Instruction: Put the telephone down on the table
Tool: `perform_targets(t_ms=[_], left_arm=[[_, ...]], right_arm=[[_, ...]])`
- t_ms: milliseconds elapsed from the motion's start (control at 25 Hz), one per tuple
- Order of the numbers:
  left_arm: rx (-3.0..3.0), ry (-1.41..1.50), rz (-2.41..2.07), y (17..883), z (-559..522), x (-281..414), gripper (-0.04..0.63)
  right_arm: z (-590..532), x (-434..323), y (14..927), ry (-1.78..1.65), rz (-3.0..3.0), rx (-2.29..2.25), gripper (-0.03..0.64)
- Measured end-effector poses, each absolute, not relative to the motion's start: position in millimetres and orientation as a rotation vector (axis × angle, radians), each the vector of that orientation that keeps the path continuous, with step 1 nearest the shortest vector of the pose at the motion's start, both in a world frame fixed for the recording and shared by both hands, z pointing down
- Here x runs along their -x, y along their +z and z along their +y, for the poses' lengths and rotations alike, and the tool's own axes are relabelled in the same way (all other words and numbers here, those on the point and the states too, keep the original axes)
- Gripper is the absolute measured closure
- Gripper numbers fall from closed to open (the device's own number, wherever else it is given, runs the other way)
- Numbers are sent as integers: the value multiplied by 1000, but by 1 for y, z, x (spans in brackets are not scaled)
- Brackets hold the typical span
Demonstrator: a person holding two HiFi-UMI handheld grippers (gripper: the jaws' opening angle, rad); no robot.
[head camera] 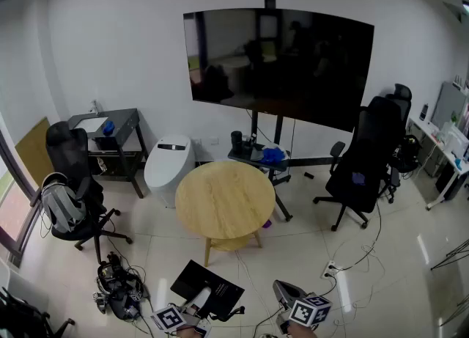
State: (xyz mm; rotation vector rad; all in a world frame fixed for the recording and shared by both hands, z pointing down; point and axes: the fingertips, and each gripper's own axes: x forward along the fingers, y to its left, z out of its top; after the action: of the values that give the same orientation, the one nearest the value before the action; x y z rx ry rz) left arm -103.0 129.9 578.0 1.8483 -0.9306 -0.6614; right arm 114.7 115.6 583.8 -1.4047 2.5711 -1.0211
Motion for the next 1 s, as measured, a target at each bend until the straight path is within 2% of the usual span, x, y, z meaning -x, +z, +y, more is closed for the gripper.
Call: perform_targets(t_ms=[520, 1000], left_arm=[[-1858, -658, -964, 581, 105, 87, 423], [-1835, -692, -983, 574, 87, 40, 423]], right_arm=[[89, -138, 581, -1026, 2563, 1365, 606], [68, -188, 582, -1024, 2573, 1310, 606]])
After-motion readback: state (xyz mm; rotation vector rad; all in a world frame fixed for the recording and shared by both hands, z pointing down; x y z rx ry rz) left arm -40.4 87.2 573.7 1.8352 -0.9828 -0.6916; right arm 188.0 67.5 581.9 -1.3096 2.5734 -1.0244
